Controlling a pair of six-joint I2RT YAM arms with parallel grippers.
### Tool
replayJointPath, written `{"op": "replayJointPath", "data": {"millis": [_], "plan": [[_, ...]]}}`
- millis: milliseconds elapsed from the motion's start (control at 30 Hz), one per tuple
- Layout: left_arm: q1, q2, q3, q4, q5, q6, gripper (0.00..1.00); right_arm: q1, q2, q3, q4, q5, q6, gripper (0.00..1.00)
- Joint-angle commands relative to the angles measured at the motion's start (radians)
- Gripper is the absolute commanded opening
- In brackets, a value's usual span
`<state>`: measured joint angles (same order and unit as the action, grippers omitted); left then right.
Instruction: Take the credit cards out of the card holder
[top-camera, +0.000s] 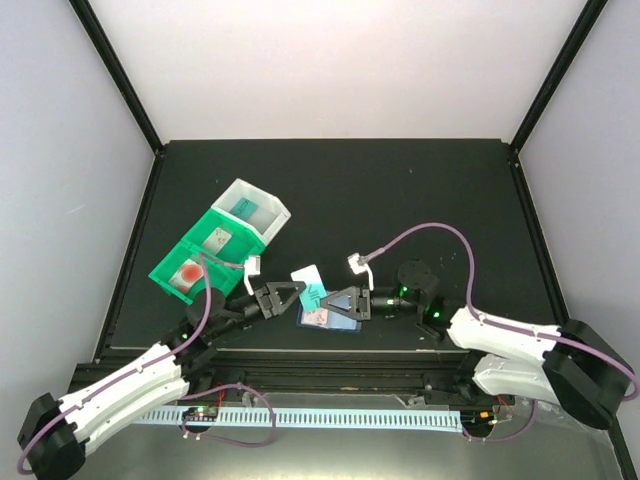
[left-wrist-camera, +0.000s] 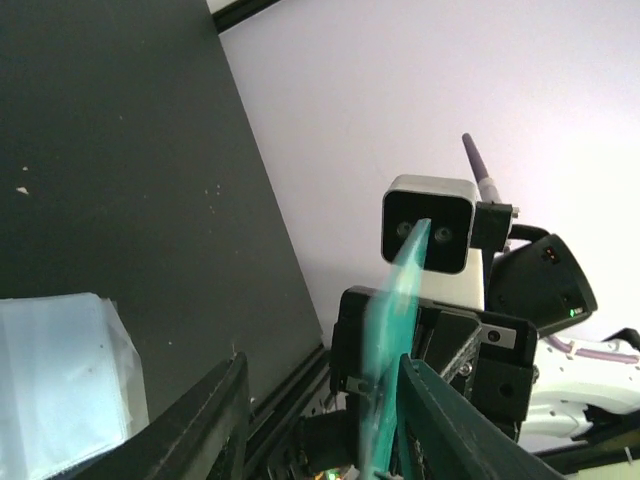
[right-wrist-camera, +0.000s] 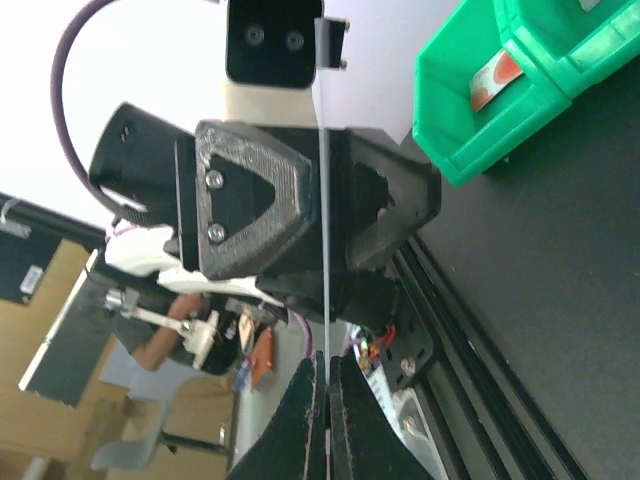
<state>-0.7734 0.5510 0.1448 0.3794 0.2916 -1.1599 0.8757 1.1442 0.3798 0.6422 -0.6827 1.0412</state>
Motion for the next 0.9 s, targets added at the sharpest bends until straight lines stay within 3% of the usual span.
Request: {"op": "replayJointPath", "data": {"millis": [0,267,433,733,867], "plan": [[0.002,-0.078,0.1,-0.199,0.056,0.111,0.43,0.004,-0.108,0.018,-0.217,-0.07,-0.223,0.01],[0.005,-0.151,0.289,-0.604,0.233,0.337,0.47,0.003,-0.19,0.094,-0.567,-0.248,-0.505,0.01],[0.006,-0.128,0.407,-0.792,0.273,0.463,0.47,0.005,-0.185,0.12,-0.601,-0.324,-0.545,0.01],[0.009,-0.049,0.516,-0.926,0.368,0.561,0.44,0.007,-0.183,0.14,-0.575,-0.401,-0.526,0.01],[0.011,-0.016,0.494,-0.843,0.482,0.541,0.38,0.015,-0.171,0.136,-0.558,-0.419,-0.513,0.01]]}}
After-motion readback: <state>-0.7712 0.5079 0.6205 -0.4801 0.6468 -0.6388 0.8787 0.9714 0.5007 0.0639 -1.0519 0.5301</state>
